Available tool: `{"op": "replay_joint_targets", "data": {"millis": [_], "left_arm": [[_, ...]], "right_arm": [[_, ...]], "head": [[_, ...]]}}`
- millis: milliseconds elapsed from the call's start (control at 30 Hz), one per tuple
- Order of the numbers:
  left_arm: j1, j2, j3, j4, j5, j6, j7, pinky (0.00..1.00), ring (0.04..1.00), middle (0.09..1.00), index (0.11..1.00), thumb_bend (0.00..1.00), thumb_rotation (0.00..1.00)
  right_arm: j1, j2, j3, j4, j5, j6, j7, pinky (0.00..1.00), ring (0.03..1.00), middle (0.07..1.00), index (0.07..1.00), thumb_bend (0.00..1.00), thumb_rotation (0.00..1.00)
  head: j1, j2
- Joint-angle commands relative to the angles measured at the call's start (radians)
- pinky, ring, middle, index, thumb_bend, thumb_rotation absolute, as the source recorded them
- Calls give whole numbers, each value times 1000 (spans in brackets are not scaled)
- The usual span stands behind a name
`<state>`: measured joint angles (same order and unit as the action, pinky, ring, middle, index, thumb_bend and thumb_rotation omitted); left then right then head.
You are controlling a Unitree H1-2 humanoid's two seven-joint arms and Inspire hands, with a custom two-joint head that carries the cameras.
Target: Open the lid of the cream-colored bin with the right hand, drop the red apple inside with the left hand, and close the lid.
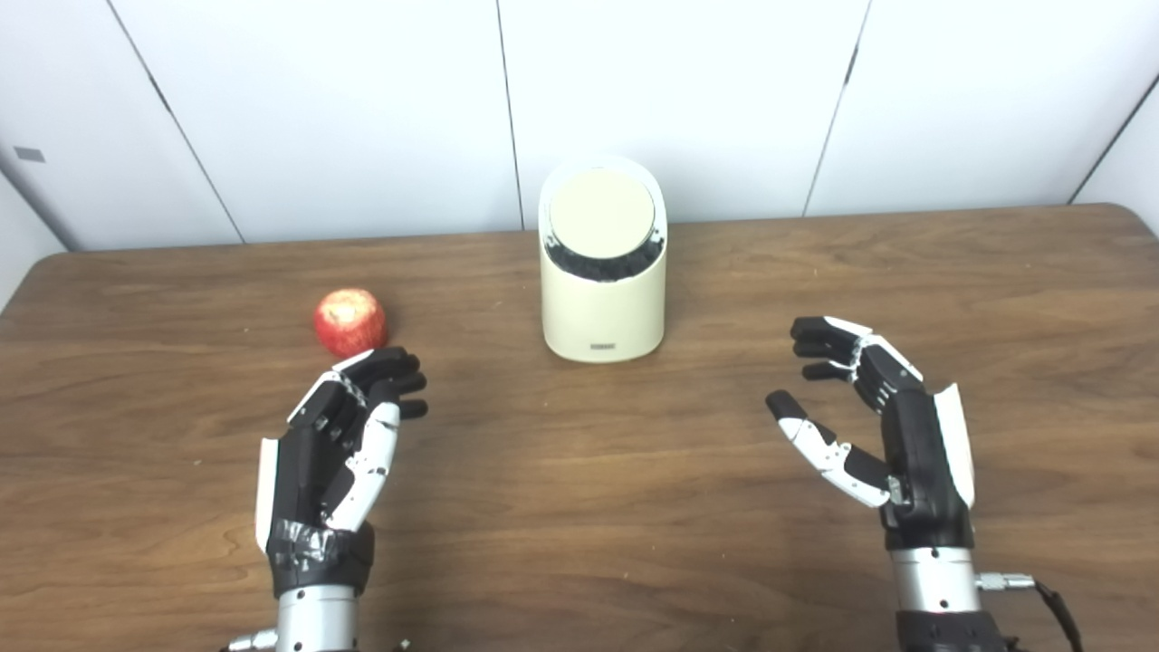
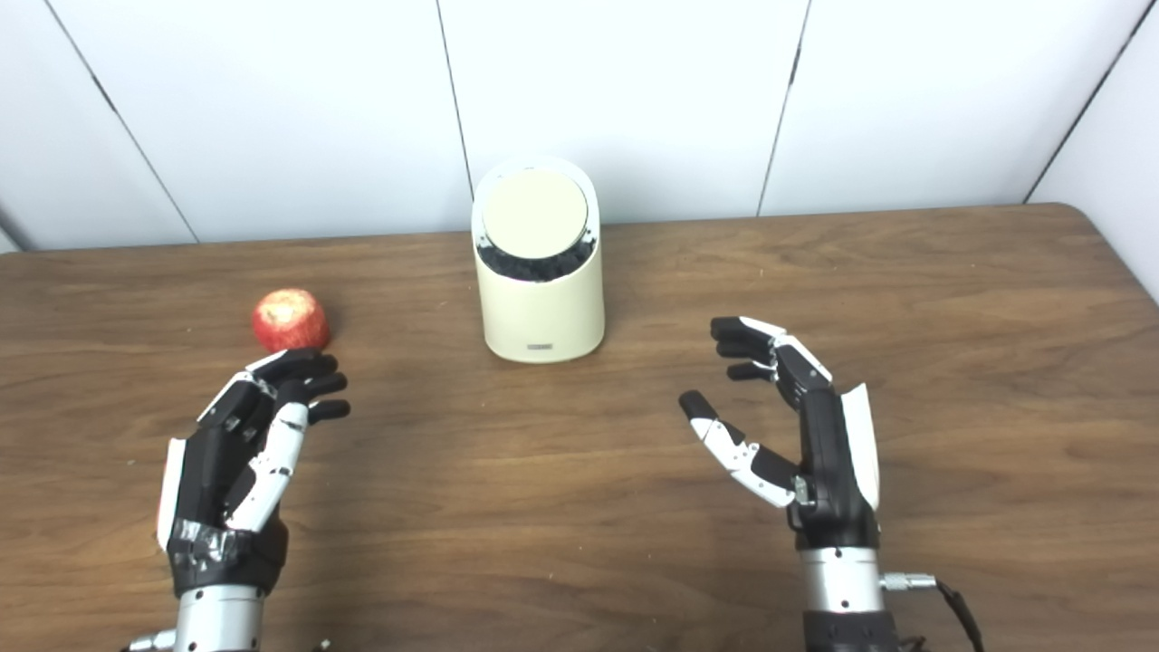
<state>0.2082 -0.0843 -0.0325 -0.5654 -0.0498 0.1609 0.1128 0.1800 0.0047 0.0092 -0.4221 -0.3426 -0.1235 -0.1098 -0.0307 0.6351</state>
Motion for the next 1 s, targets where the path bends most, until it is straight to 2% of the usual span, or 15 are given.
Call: {"op": "replay_joint_targets", "data": {"millis": [0,567,833,967], "left_arm": [[46,-13,2,-23,-3,-34,-4,621,675,681,651,244,279],[44,-17,-2,-14,6,-33,-1,620,677,681,651,244,295],[37,-21,-8,11,13,-57,1,619,677,680,650,249,300],[35,-18,-7,20,13,-62,0,626,678,682,652,240,301]], "right_arm": [[79,4,6,-30,-1,-19,-1,606,692,709,687,268,228],[74,4,3,-23,2,-15,-3,604,690,708,683,269,230],[65,-1,4,-15,21,-43,-4,603,691,710,685,266,208],[49,-11,9,-40,-43,-85,-17,591,682,701,678,285,279]], "head": [[-1,1],[-2,-4],[7,-5],[9,-5]]}}
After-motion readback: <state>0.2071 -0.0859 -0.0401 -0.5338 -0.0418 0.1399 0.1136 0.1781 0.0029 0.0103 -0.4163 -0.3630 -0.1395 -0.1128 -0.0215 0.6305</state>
